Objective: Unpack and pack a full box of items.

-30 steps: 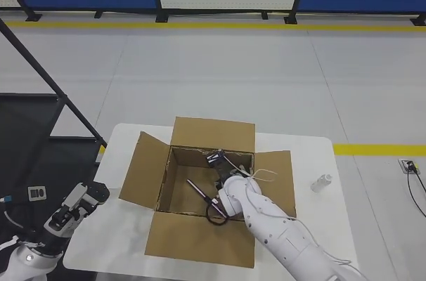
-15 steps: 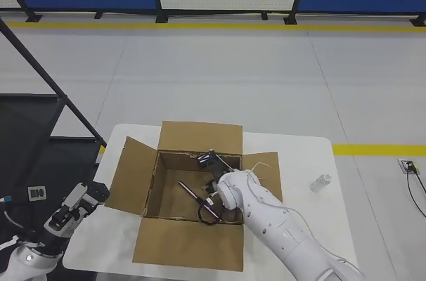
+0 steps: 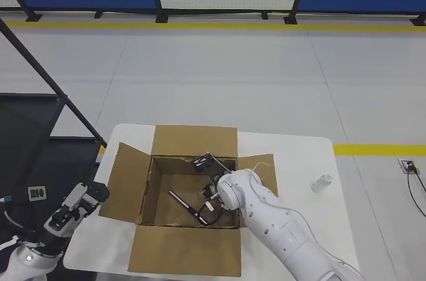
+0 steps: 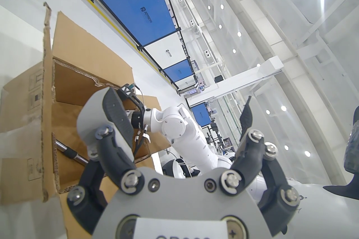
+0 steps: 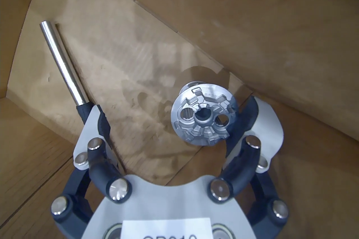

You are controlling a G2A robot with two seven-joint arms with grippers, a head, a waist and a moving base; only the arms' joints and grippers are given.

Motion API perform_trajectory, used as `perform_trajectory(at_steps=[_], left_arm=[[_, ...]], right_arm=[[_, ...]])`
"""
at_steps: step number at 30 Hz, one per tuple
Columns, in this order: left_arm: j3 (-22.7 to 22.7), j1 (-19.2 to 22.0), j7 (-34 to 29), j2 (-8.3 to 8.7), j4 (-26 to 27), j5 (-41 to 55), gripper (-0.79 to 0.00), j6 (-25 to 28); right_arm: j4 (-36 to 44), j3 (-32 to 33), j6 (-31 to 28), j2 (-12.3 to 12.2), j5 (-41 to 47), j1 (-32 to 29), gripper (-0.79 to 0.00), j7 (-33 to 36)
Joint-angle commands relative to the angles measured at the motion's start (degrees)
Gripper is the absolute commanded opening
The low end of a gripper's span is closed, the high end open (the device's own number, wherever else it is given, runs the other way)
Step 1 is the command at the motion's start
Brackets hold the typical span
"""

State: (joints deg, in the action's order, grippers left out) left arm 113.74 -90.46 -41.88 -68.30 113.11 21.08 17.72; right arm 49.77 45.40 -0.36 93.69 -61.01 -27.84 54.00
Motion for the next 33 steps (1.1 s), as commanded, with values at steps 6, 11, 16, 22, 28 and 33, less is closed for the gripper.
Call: perform_trajectory(at_steps=[6, 11, 16, 22, 28, 33], left_arm=[[0.00, 0.00, 0.00, 0.00, 0.00, 0.00, 0.000, 0.00], [0.00, 0.00, 0.00, 0.00, 0.00, 0.00, 0.000, 0.00], [0.00, 0.00, 0.00, 0.00, 0.00, 0.00, 0.000, 0.00], [0.00, 0.00, 0.00, 0.00, 0.00, 0.00, 0.000, 0.00], [0.00, 0.00, 0.00, 0.00, 0.00, 0.00, 0.000, 0.00], [0.00, 0.00, 0.00, 0.00, 0.00, 0.00, 0.000, 0.00]], right_arm=[[0.00, 0.90, -3.45, 0.15, 2.03, 0.49, 0.000, 0.32], [1.19, 2.26, -6.56, -0.04, 4.34, 0.11, 0.000, 0.40], [1.23, 2.03, -4.75, -0.15, 1.71, 0.29, 0.000, 0.99], [0.02, 0.17, -1.54, 0.51, -1.79, 0.39, 0.000, -0.25], [-2.59, -0.74, -2.00, 1.45, -1.29, 1.42, -0.428, -0.53], [-4.57, -1.29, -1.82, 2.19, -1.18, 2.36, -0.702, -0.83]])
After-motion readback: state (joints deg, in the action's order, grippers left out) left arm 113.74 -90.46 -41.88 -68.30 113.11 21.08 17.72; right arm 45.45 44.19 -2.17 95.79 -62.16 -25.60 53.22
